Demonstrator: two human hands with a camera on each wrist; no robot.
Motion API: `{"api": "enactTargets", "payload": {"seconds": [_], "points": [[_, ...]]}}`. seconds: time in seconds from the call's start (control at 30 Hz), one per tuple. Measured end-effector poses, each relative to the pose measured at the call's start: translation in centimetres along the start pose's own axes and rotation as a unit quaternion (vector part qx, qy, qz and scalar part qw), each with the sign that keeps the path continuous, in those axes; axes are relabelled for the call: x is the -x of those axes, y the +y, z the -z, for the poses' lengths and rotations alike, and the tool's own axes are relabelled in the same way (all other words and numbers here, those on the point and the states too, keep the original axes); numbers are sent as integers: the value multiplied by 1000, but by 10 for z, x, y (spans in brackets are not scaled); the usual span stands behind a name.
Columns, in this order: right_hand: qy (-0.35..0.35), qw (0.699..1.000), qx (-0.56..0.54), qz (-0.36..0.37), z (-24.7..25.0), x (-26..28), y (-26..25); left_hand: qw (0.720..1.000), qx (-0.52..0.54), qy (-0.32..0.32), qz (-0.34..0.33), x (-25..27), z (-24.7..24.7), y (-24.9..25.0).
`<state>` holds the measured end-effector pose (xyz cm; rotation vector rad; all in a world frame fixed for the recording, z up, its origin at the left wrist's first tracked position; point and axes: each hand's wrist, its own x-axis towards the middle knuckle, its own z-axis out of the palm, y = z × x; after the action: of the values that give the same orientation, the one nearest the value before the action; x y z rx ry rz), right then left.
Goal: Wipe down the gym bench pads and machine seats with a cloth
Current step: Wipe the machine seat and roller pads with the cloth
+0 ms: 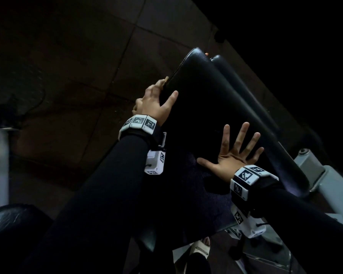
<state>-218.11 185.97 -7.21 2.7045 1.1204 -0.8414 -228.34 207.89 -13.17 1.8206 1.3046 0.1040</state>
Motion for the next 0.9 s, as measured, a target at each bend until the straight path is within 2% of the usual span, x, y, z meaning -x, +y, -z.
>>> {"api": "enactTargets", "payload": {"seconds": [0.17, 0.3, 0.4, 0.5, 0.63, 0.77, 0.9], "points": [[5, 1000, -7, 4, -2, -1, 2, 1000, 9, 23, 4, 26, 5, -39], [6, 1000, -5, 8, -3, -1, 2, 994, -34, 49, 95, 69, 13, -100], [0, 1000, -1, 8, -2, -1, 2, 987, -47, 49, 149, 80, 15, -114], [-4, 1000, -1, 6, -2, -1, 2, 988, -33, 45, 144, 65, 12, -87], [4, 1000, -4, 14, -3, 0, 3, 995, -13, 55, 83, 51, 9, -59], [16, 1000, -2, 11, -5, -1, 3, 996, -22, 73, 56, 65, 7, -79], [24, 1000, 6, 13, -5, 0, 2, 986, -78, 88, 117, 88, 10, -129]]}}
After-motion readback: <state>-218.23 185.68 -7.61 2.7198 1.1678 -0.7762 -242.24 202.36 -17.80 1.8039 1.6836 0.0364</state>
